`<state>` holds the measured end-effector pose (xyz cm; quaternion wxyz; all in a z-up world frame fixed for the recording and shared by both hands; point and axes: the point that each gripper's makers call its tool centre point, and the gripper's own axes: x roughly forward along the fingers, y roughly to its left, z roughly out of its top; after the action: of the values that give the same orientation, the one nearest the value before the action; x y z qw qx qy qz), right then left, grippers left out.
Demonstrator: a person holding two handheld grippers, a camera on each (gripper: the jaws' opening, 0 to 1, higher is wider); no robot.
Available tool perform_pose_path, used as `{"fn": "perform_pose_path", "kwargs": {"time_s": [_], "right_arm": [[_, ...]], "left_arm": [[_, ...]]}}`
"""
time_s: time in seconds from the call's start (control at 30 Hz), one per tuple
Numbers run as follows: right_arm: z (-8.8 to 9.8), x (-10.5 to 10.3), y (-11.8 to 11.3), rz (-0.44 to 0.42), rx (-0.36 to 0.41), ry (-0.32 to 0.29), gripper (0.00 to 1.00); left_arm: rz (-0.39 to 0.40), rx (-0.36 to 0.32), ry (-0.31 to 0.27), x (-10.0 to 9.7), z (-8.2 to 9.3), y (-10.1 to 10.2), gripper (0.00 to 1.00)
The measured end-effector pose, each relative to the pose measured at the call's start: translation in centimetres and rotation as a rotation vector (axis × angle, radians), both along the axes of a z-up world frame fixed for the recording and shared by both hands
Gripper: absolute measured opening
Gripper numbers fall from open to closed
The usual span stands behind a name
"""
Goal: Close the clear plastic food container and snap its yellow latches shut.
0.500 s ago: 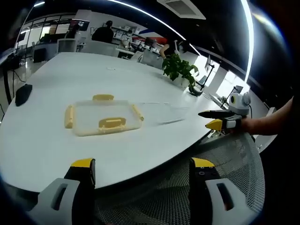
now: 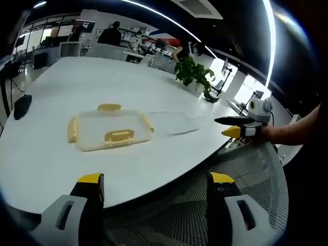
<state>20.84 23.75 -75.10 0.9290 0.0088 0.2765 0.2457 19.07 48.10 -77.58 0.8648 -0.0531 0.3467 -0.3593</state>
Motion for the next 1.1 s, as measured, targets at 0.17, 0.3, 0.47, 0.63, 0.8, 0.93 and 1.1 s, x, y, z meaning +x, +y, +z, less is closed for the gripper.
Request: {"fn": "perform_pose_path", "kwargs": {"time_s": [0.17, 0.3, 0.47, 0.63, 0.8, 0.93, 1.1], "right_arm": [[0.9, 0.4, -0.1, -0.009, 0.018, -0.024, 0.72], [1.2, 0.4, 0.1, 0.005, 0.025, -0.026, 0.72], [2.4, 0.8, 0.4, 0.017, 0.029, -0.039, 0.71], [3.1, 1.2, 0.8, 0.012, 0.044, -0.048, 0.71], [3.7, 1.4, 1.3, 0.021, 0.046, -0.054, 0.70], [4.1, 1.6, 2.1, 0.033, 0.054, -0.058, 0.70], [4.7, 1.7, 3.5, 0.064, 0.047, -0.076, 0.70]], "left_arm": [[0.093, -0.031, 0.042, 0.8, 0.6, 1.3, 0.82], [0.104, -0.040, 0.061, 1.1, 0.5, 1.6, 0.81], [0.075, -0.023, 0.035, 1.4, 0.9, 1.4, 0.81], [0.057, -0.023, 0.029, 2.0, 1.0, 0.9, 0.81], [0.012, 0.003, -0.012, 2.3, 1.3, 0.7, 0.81], [0.006, 0.001, -0.008, 2.4, 1.4, 0.8, 0.81], [0.014, -0.001, -0.003, 2.6, 1.3, 1.3, 0.80]]}}
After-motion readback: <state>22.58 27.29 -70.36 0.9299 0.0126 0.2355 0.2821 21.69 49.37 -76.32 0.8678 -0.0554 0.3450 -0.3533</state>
